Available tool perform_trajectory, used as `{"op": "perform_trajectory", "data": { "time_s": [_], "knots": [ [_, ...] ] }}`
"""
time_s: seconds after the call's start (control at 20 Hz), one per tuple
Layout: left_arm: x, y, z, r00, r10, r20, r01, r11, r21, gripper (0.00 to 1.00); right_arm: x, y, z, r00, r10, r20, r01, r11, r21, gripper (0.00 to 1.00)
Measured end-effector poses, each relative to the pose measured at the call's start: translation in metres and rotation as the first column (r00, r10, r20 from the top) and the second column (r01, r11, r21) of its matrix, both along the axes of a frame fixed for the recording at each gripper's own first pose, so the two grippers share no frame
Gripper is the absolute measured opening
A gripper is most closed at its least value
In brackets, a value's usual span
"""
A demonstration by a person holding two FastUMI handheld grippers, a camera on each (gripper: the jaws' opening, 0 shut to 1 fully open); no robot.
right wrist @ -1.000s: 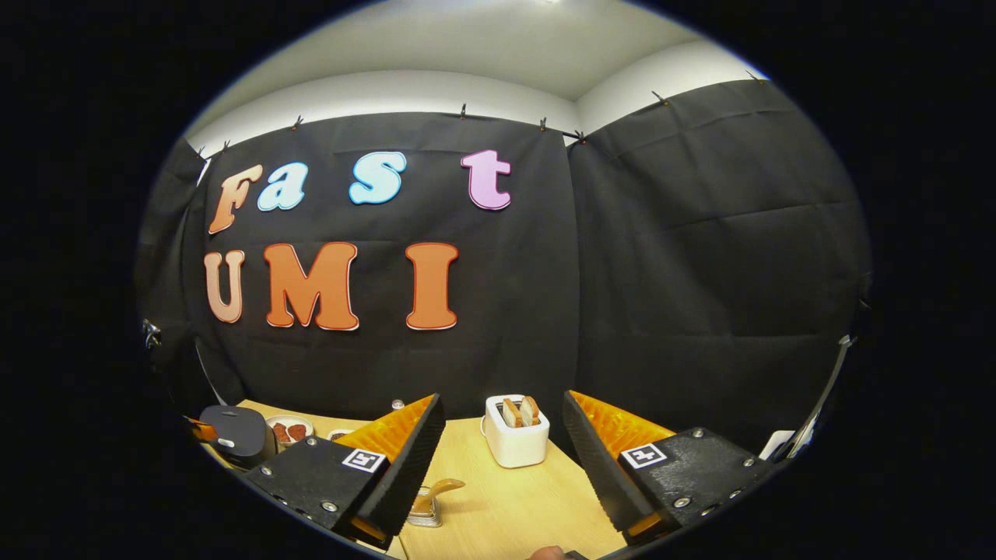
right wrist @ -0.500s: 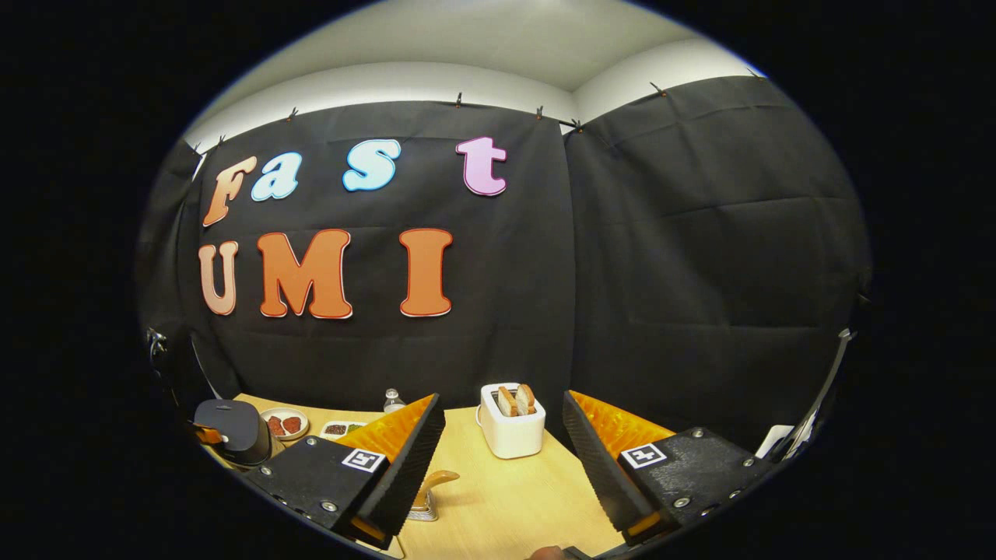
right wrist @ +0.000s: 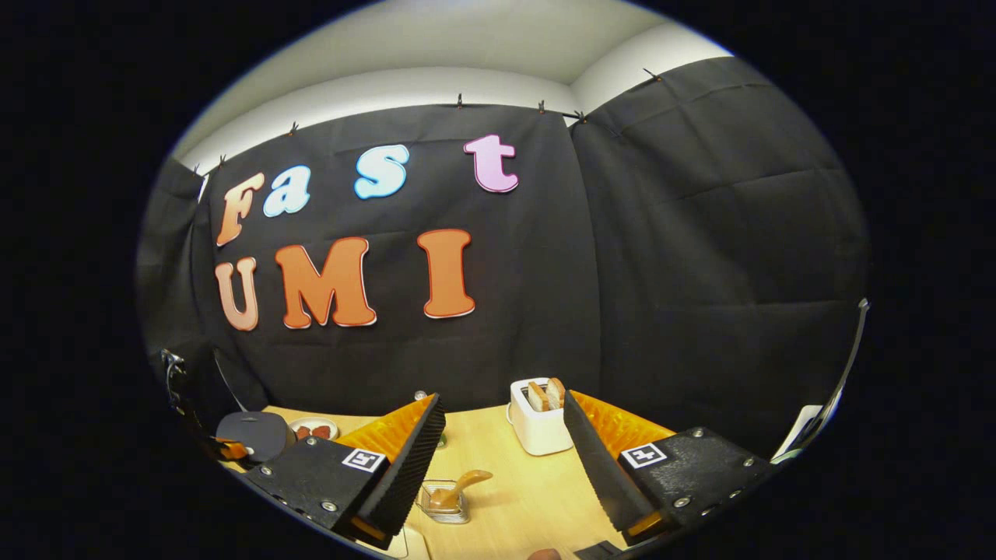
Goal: Close the left gripper, press the button to open the rice cooker; take a wooden spoon from the chopstick holder with the right hand, scoop a spoonful of rice and pour it into the rice cooker, then put the wooden spoon back into the chopstick holder.
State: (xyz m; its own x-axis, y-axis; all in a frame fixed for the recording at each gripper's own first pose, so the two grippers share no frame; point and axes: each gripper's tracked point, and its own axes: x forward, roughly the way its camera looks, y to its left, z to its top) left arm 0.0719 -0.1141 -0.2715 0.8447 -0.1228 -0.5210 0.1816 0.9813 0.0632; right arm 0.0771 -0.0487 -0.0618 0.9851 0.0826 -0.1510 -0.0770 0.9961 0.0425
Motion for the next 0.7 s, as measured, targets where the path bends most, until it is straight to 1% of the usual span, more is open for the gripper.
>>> {"op": "perform_trajectory", "data": {
  "time_s": [0.1, 0.15, 0.2, 0.25, 0.3, 0.35, 0.45, 0.7],
  "knots": [
    [-0.004, 0.002, 0.006, 1.000, 0.020, -0.007, -0.020, 1.000, 0.013, 0.00, 0.004, -0.003, 0.006, 0.999, -0.021, 0.027, 0.020, 0.998, 0.061, 0.94],
    [-0.006, 0.002, 0.019, 1.000, 0.026, 0.006, -0.026, 1.000, 0.011, 0.04, 0.005, -0.004, 0.008, 0.999, -0.027, 0.038, 0.024, 0.996, 0.083, 0.99],
    [-0.002, 0.002, 0.045, 0.997, 0.027, 0.067, -0.028, 0.999, 0.018, 0.04, 0.007, -0.004, 0.006, 0.999, -0.030, 0.040, 0.026, 0.995, 0.096, 0.94],
    [0.002, 0.006, 0.075, 0.988, 0.024, 0.150, -0.030, 0.999, 0.036, 0.04, 0.009, -0.005, 0.001, 0.999, -0.034, 0.032, 0.030, 0.994, 0.100, 0.95],
    [0.005, 0.009, 0.107, 0.972, 0.021, 0.235, -0.034, 0.998, 0.050, 0.04, 0.011, -0.006, -0.004, 0.999, -0.031, 0.017, 0.029, 0.995, 0.100, 0.94],
    [0.007, 0.011, 0.136, 0.956, 0.017, 0.292, -0.033, 0.998, 0.052, 0.05, 0.011, -0.006, -0.009, 1.000, -0.027, 0.005, 0.026, 0.995, 0.101, 0.95],
    [-0.005, 0.011, 0.180, 0.942, 0.017, 0.335, -0.029, 0.999, 0.031, 0.05, 0.017, -0.004, -0.021, 1.000, -0.021, -0.018, 0.023, 0.994, 0.109, 0.95],
    [-0.026, 0.029, 0.242, 0.902, 0.067, 0.427, -0.065, 0.998, -0.021, 0.05, 0.034, 0.007, -0.063, 0.997, -0.001, -0.077, 0.008, 0.995, 0.097, 0.95]
  ]
}}
